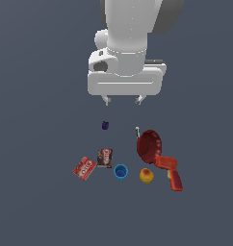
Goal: Pick up a designated object from a clutter of objects.
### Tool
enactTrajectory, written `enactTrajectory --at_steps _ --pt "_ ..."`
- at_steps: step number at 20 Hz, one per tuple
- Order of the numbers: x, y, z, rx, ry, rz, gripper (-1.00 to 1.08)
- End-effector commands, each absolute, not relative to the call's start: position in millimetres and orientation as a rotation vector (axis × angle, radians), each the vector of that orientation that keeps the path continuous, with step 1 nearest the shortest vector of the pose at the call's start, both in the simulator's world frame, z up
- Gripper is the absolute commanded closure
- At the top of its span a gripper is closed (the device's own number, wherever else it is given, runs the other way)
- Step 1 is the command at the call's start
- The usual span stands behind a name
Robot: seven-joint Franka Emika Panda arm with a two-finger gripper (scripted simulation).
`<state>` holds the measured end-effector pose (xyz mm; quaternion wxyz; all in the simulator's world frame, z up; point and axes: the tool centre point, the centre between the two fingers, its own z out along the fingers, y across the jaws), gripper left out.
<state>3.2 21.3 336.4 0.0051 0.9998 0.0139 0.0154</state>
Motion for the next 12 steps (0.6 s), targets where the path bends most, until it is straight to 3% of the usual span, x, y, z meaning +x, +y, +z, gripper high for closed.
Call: enactTrajectory --at_steps 1,12 --pt "3.2 21.3 336.4 3.131 0.044 0.048 -0.92" --pt "10.6 36.3 342.8 3.147 0.099 0.083 -0.92"
